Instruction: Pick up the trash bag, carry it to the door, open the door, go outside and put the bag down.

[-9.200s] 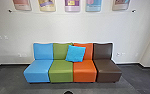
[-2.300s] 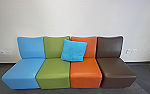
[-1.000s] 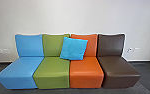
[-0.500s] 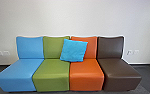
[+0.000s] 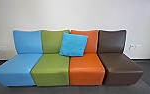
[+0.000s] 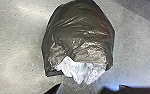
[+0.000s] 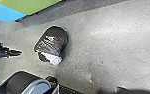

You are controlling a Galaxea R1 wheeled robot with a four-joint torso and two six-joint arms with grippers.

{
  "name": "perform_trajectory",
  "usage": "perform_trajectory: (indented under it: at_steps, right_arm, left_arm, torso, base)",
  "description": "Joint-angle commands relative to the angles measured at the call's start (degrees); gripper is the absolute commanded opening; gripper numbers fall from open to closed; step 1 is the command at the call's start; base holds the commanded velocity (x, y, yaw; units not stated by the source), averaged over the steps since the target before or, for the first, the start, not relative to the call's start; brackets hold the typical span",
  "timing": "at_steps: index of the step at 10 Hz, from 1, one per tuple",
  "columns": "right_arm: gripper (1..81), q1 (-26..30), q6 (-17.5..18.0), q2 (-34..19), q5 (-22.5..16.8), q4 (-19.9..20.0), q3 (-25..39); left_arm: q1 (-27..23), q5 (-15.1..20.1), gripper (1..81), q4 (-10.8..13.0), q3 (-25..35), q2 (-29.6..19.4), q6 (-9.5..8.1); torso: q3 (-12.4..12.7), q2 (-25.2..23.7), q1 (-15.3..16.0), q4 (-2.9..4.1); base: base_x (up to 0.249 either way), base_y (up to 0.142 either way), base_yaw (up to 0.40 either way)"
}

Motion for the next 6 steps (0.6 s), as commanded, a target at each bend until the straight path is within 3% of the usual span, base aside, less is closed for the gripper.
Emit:
perform_trajectory:
  at_steps: [1,2,3,4,6]
  right_arm:
    - [81.1,5.59,0.12,-3.21,-2.94,1.78,1.22]
    - [81.1,5.59,0.12,-3.30,-3.02,1.78,1.22]
    - [81.1,5.58,0.12,-3.30,-3.02,1.78,1.22]
    - [81.1,5.58,0.12,-3.30,-3.11,1.78,1.22]
    - [81.1,5.41,0.12,-3.47,-3.11,1.70,1.13]
  left_arm:
    - [-8.49,4.50,81.1,-1.08,-0.14,-2.07,0.05]
    - [-10.16,6.34,81.1,-1.17,-0.49,-2.07,0.05]
    - [-11.91,7.86,81.1,-1.17,-1.01,-2.07,0.05]
    - [-13.50,8.47,81.1,-1.34,-2.07,-1.81,0.05]
    - [-15.35,9.61,81.1,-1.34,-3.48,-1.02,0.05]
  torso:
    - [-5.37,-5.73,3.69,0.00]
    - [-7.06,-7.52,4.83,0.00]
    - [-3.60,-9.57,6.14,0.00]
    - [-5.42,-11.48,7.37,0.00]
    - [-6.45,-14.15,9.07,0.00]
  base:
    - [0.000,0.000,0.000]
    - [0.000,0.000,0.000]
    - [0.000,0.000,0.000]
    - [0.000,0.000,0.000]
    - [0.000,0.000,0.000]
